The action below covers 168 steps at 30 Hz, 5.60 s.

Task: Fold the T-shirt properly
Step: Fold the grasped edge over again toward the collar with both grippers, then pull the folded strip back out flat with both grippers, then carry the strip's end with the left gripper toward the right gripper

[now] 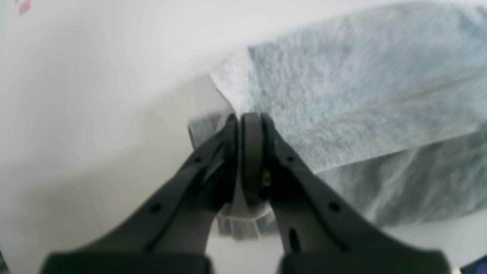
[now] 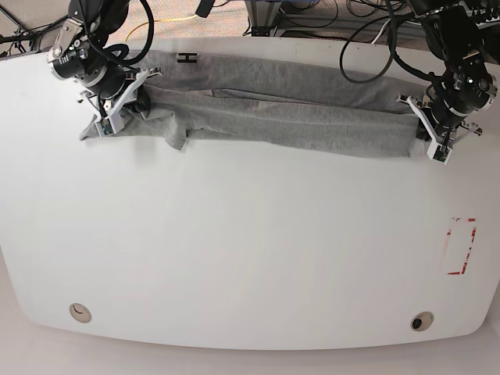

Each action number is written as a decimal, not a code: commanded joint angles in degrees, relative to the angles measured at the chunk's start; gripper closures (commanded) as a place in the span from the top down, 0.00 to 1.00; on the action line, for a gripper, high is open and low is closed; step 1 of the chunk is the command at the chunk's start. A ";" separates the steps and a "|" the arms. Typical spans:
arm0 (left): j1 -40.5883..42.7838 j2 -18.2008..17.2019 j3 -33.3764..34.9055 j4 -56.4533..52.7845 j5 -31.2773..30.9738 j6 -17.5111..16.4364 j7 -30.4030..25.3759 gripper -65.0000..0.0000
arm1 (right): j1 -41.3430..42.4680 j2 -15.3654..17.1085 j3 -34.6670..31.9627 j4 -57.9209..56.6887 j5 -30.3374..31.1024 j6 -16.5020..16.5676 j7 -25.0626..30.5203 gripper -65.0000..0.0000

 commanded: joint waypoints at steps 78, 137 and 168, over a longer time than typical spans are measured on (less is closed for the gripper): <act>3.71 -3.23 4.53 -5.91 -10.29 0.10 3.38 0.40 | -3.63 3.76 9.49 -0.41 23.51 0.03 -6.53 0.43; -15.90 -0.94 -5.93 -24.11 -10.91 0.10 7.95 0.58 | 18.35 9.57 -2.82 -29.86 -11.65 0.03 8.86 0.21; -12.47 0.02 -2.94 -14.62 -17.59 0.10 6.46 0.02 | 17.82 7.19 -2.73 -30.21 -11.74 0.03 8.86 0.21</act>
